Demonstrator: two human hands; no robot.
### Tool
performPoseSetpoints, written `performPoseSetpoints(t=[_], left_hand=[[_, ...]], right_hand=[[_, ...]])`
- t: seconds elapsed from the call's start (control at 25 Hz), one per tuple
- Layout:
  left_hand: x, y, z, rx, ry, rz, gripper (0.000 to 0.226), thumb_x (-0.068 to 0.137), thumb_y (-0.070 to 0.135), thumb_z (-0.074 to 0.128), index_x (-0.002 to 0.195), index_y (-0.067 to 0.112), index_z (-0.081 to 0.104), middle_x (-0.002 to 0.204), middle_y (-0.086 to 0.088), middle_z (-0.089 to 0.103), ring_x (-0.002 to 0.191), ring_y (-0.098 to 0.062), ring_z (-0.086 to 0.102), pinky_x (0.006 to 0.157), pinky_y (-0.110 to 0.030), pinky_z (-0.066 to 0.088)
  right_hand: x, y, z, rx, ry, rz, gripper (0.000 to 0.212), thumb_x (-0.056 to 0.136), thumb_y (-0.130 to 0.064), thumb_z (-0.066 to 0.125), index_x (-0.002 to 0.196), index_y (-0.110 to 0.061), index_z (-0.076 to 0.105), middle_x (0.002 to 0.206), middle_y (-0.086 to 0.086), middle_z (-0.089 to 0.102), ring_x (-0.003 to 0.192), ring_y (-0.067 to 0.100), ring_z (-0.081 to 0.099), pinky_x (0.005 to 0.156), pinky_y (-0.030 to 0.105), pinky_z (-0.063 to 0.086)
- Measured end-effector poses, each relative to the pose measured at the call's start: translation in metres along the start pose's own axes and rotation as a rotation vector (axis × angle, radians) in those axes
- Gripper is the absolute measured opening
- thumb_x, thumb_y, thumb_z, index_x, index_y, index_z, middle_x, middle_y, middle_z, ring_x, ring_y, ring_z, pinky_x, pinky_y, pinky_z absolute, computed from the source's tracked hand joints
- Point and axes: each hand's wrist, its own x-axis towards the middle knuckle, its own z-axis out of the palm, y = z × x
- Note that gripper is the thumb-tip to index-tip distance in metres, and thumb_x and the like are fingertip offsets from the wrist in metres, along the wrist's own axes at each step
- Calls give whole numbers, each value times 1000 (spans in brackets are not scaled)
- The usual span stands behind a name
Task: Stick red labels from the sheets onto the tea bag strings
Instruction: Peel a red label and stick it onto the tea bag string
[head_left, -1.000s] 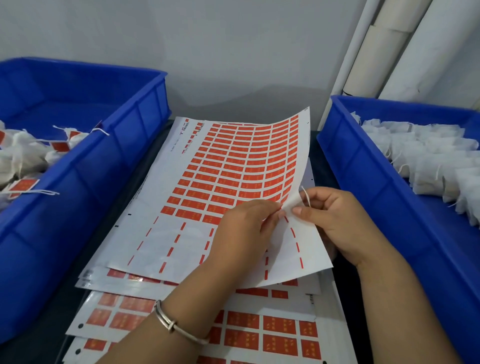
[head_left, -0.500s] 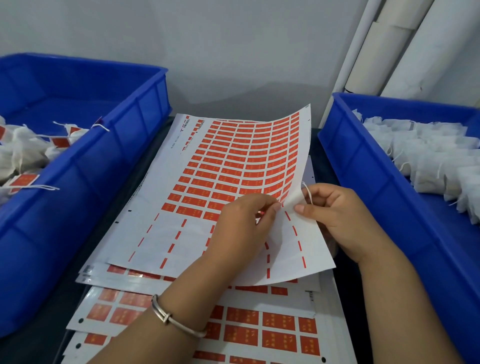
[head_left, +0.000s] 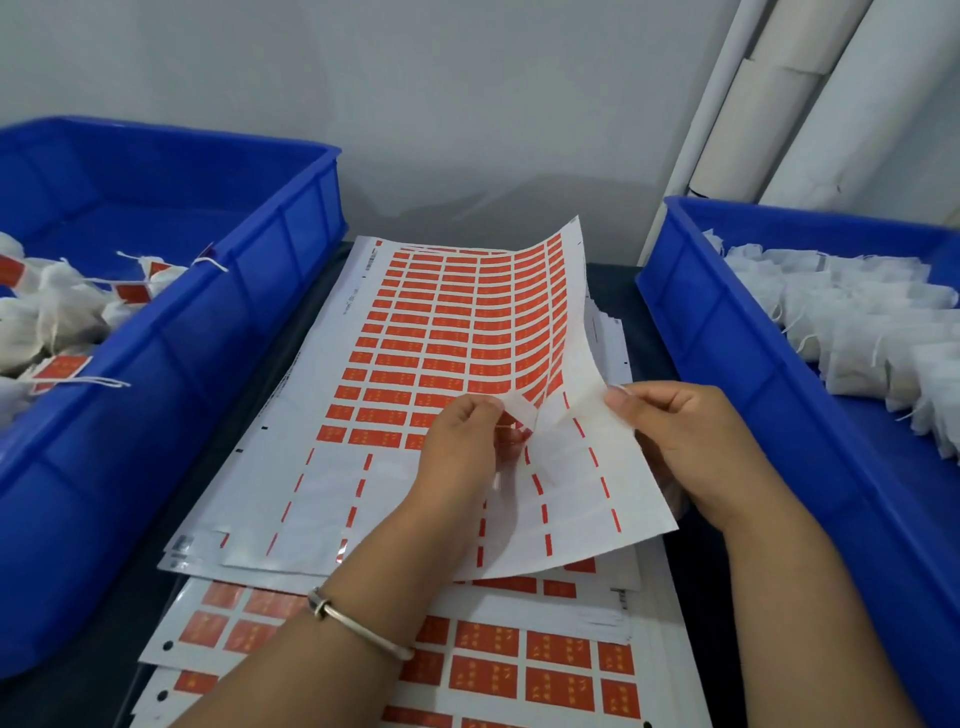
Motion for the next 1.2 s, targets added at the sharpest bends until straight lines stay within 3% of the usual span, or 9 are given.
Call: performPoseSetpoints(t=[0.12,0.4,0.56,0.64,0.72,0.84,0.96,1.08,1.2], left_hand=[[4,-1,-4,-50,-21,-2,18,95,33,49,85,26,63,73,11,72,69,-14,71,75,-34,55],[5,5,-2,25,-16,-72,6,94,25,53,97,30,50,111,5,60,92,-20,66,79,-31,57],[2,4,-4,48,-30,-31,6,95,31,52,88,31,52,95,14,56,79,-9,61,54,-15,52],[2,4,-5,38,-43,-20,13,95,33,51,83,31,52,89,18,55,75,-6,60,47,-10,46],[1,5,-4,-9,-51,-31,14,95,32,51,82,30,53,95,14,59,80,-9,63,58,-16,53],[-1,7,-4,-119,-125,-41,12,95,23,52,86,25,59,101,3,65,90,-16,66,81,-31,57],[-6,9,-5,-86,-210,22,17,96,20,50,85,18,63,78,2,70,76,-14,69,70,-27,56],[-9,10,-6,-22,-250,79,17,95,22,51,87,17,65,72,7,70,70,-10,69,63,-20,53],[-10,11,-7,-17,-305,87,16,95,24,52,92,17,66,84,1,72,83,-18,69,79,-29,55]], right_hand=[[-1,-5,-2,-11,124,-70,22,93,-33,52,85,-36,73,78,-4,70,47,3,44,49,20,42],[-16,-29,-32,-123,323,-306,31,98,-32,44,93,-50,68,73,-13,51,67,2,48,70,20,35],[-17,-42,-49,-160,302,-409,40,96,-34,49,94,3,63,65,-18,55,76,-4,52,82,38,45],[-23,-55,-52,-114,249,-477,55,83,-62,53,87,-9,68,67,-17,57,84,-5,55,88,38,43],[-31,-63,-50,-30,133,-516,53,69,-74,58,85,-25,72,70,-15,60,81,-4,59,82,27,46],[-37,-60,-16,-156,-110,-487,11,83,-42,65,90,-44,72,79,-15,67,73,0,64,63,8,48],[-28,-40,22,-174,-233,-285,21,79,-14,71,75,-34,72,76,-14,71,70,4,68,57,12,50],[-17,-23,29,-25,-127,-219,10,72,-22,75,73,-32,73,78,-14,72,73,5,68,59,13,52],[-14,-16,24,95,-38,-236,15,61,-38,71,75,-33,74,82,-14,72,78,3,68,58,11,50]])
